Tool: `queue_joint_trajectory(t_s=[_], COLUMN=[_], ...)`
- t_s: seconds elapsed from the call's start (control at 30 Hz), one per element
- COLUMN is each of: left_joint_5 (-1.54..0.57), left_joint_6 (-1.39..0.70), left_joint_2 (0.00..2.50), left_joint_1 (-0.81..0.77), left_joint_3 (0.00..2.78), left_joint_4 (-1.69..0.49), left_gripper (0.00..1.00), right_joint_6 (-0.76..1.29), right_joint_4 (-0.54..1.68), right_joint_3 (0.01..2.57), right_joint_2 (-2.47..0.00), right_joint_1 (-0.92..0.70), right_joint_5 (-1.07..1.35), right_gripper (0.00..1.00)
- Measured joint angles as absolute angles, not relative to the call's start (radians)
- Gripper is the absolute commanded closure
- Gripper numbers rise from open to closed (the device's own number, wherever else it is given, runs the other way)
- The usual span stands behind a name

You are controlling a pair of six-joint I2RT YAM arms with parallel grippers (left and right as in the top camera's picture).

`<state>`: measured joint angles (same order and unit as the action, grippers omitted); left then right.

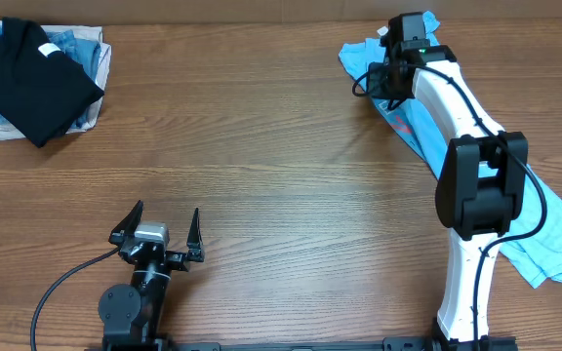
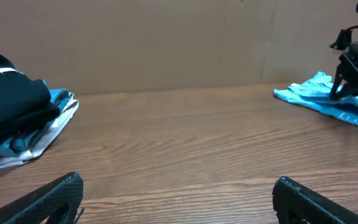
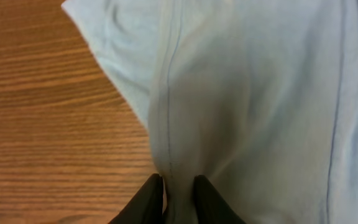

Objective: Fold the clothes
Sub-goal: 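Drag the grasped T-shirt leftward toward the table center with right gripper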

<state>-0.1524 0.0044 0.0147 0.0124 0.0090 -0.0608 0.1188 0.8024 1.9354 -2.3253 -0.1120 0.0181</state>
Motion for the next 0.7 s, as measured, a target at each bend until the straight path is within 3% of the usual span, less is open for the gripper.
queue_joint_trajectory(t_s=[0.13, 0.4, 0.7], left_joint_5=[-0.152, -0.152, -0.152], left_joint_6=[0.004, 0.004, 0.004], left_joint_2=[0.015, 0.015, 0.015], left_joint_1=[0.012, 0.012, 0.012], left_joint_3=[0.009, 0.009, 0.009], left_joint_4=[-0.061, -0.061, -0.061], left_gripper=[0.0, 0.0, 0.0], right_joint_6=[0.119, 0.13, 0.174], right_joint_4=[0.815, 0.84, 0.848], right_joint_3=[1.935, 1.935, 1.935], right_joint_2=[-2.325, -2.325, -2.244], right_joint_1=[-0.114, -0.113, -0.122], right_joint_5=[0.02, 0.105, 0.421], right_gripper=[0.96, 0.96, 0.96])
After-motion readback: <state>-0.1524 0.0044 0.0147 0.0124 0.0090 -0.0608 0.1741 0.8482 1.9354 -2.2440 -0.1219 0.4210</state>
